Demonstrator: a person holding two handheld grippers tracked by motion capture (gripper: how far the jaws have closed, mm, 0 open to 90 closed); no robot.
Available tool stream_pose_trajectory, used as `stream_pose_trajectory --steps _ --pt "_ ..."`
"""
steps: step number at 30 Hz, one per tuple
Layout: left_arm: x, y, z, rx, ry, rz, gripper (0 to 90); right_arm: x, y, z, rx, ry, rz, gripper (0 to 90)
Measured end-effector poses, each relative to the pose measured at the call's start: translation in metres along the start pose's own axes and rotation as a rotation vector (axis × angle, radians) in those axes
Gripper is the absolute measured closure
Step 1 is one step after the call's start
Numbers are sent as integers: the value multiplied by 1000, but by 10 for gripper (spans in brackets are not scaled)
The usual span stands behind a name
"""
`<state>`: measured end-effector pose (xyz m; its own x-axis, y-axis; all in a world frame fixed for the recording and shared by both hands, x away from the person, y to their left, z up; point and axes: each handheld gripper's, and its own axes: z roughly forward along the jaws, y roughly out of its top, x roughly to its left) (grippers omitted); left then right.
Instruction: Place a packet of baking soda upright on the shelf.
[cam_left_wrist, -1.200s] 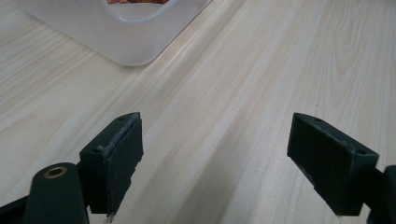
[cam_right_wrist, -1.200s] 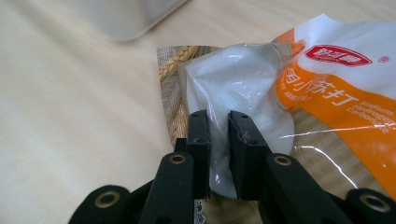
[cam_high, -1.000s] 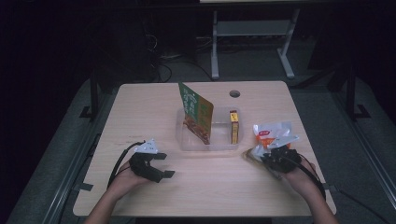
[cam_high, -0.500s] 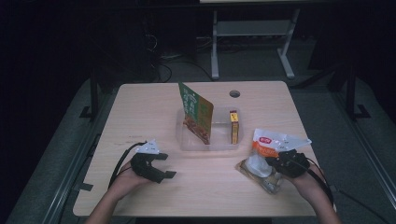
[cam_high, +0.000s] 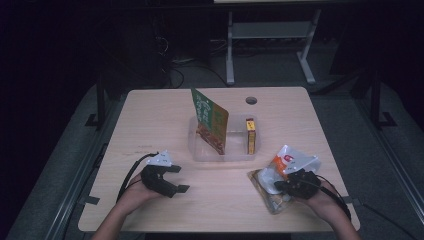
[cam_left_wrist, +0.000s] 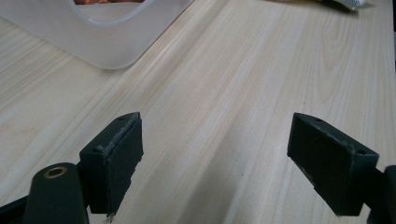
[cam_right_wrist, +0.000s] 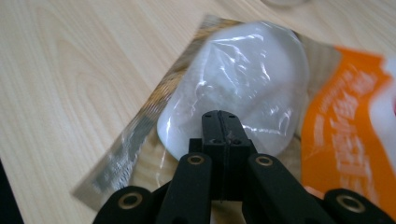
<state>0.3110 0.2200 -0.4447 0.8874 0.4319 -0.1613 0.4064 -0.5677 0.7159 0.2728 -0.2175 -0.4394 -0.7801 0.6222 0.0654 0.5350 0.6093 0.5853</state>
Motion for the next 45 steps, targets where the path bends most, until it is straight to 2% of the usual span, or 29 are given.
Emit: stream_pose_trajectory --steps 4,6,12,17,21,23,25,29,31,33,34,35,38,41,42,43,45 --pt "0 0 1 0 -2 -2 179 1 9 5 -21 -66 -23 899" --pt "0 0 1 4 -5 2 179 -2 14 13 0 -50 -23 899" --pt "-1 0 0 -6 -12 0 178 3 16 18 -24 7 -33 900" --pt "-11 7 3 -26 -49 3 178 29 23 27 -40 52 -74 899" --pt "-23 16 13 -29 -86 25 179 47 32 33 -35 69 -116 899" --pt "-29 23 20 -34 -97 32 188 50 33 32 -37 62 -126 898" --pt "-34 31 30 -31 -121 43 197 47 31 26 -58 53 -115 887" --pt "-42 49 54 -23 -144 63 198 34 24 8 -116 15 -59 816" --pt "-45 56 64 -21 -158 68 204 28 19 1 -132 -11 -42 754" --pt "-47 59 70 -21 -163 68 212 25 17 -2 -141 -20 -23 742" --pt "-49 66 79 -16 -175 75 212 23 15 -5 -151 -24 -11 721" --pt "-51 71 87 -16 -185 73 225 20 13 -10 -169 -45 5 668" --pt "-54 81 106 -11 -206 68 250 15 8 -18 -196 -81 29 620" --pt "-56 89 126 5 -227 74 262 14 3 -23 -210 -97 47 589" --pt "-56 91 131 5 -247 62 263 13 2 -24 -213 -101 46 587" --pt "-55 92 135 -2 -265 43 277 13 2 -25 -212 -101 48 584" --pt "-55 95 140 3 -278 46 339 13 1 -26 -219 -108 52 571"
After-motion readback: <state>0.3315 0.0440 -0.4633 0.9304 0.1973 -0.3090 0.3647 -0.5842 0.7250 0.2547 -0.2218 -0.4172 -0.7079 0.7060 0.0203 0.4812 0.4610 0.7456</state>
